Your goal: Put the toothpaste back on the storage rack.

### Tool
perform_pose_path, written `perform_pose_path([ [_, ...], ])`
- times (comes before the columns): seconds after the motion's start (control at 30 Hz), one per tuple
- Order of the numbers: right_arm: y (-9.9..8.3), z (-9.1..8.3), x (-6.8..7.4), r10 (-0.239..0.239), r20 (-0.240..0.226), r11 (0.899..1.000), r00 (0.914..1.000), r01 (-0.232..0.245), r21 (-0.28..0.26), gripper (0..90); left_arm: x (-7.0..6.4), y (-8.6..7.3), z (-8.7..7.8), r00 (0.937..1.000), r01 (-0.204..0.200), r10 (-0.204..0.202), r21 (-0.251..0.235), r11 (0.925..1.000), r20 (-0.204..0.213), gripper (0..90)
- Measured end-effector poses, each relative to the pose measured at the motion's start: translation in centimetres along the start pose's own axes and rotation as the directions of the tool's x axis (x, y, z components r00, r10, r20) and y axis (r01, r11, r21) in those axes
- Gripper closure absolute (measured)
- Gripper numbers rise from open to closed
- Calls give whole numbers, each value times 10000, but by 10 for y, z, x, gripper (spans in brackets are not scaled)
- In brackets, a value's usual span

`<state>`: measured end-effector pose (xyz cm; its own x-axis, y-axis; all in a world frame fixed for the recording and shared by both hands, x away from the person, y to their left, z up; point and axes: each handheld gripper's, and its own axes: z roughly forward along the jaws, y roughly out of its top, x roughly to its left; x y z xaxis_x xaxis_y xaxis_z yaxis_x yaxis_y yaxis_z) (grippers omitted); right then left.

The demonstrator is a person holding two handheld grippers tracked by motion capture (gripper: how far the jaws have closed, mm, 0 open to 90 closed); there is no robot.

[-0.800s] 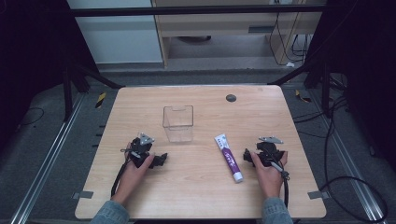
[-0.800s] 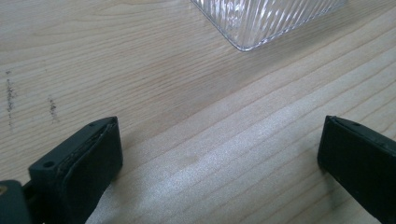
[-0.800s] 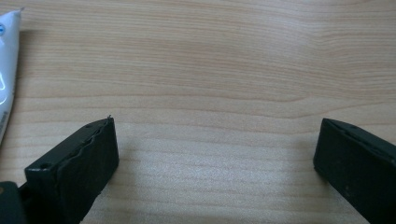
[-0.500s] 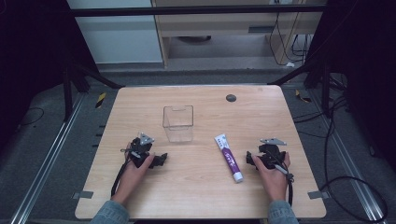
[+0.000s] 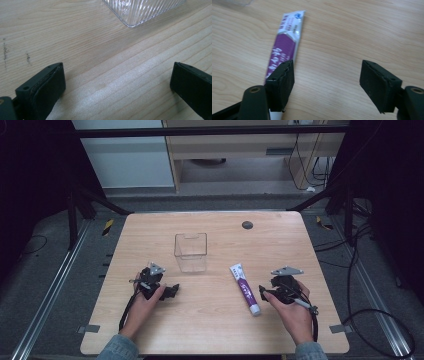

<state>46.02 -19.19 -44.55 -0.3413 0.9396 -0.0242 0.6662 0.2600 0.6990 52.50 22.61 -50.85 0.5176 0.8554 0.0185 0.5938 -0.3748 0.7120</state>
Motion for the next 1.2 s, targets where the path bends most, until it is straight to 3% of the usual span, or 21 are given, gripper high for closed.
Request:
perform_pose_path([
  [0.17, 15, 0, 13, -716, -264, 9973, 9971, 721, 161, 332, 0, 0, 0, 10000, 18, -18, -15, 10000, 3, 0],
  [0.33, 28, 2, 21, -1001, -549, 9946, 9935, 1015, 236, 350, 0, 0, 0, 10000, 14, -14, -11, 10000, 2, 0],
  [0.43, 33, 6, 23, -897, -871, 9951, 9922, 929, 337, 362, 0, 0, 0, 10000, 14, -14, -9, 10000, 2, 0],
  [0.67, 39, 17, 25, -990, -1062, 9926, 9894, 1057, 594, 412, 0, 0, 0, 10000, 12, -12, -11, 10000, 1, 0],
  [1.2, 53, 28, 29, -1252, -1234, 9860, 9844, 1373, 947, 502, 0, 0, 0, 10000, 10, -10, -8, 10000, 0, 0],
])
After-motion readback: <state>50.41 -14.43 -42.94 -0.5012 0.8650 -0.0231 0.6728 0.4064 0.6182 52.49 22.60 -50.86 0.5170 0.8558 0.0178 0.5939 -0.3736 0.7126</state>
